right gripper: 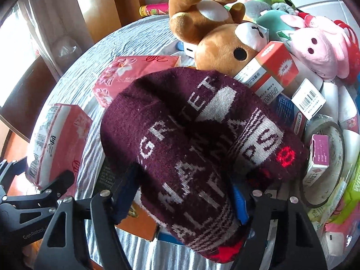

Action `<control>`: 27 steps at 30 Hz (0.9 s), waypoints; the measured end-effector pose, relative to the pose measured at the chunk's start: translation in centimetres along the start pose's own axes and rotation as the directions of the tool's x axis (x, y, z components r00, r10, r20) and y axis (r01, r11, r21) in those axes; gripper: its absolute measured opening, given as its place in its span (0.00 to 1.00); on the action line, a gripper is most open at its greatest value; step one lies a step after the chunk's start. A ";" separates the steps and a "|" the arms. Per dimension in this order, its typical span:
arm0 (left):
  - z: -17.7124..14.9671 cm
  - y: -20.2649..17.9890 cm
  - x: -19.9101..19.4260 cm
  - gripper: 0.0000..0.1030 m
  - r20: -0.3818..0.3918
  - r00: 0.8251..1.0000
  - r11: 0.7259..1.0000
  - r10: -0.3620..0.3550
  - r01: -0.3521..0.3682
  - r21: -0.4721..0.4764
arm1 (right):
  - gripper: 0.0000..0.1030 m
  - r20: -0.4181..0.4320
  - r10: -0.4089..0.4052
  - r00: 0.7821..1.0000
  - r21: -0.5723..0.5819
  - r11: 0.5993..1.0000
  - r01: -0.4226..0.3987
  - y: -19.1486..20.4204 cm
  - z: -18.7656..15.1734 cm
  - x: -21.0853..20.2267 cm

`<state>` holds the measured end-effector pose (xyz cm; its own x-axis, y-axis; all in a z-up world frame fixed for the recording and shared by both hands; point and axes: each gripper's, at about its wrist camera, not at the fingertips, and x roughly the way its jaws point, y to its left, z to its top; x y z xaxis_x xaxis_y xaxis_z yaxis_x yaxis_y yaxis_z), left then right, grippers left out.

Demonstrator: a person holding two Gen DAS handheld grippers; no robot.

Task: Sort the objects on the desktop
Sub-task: 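Lift the tissue pack with the left tool while the right tool lifts the beanie toward the crate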

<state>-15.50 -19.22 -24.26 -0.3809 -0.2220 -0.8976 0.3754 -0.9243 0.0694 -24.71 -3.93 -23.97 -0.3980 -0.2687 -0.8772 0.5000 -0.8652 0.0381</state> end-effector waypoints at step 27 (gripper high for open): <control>4.4 0.4 -9.5 0.89 0.258 0.963 0.997 -0.078 0.074 0.026 | 0.21 0.306 -0.167 0.937 -0.062 0.979 0.195 2.9 4.8 -10.8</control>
<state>-15.50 -18.82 -13.81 -0.6144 -0.2217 -0.7572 0.3243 -0.9459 0.0139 -22.65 -5.59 -12.09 -0.6921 -0.2370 -0.6818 0.4596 -0.8730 -0.1630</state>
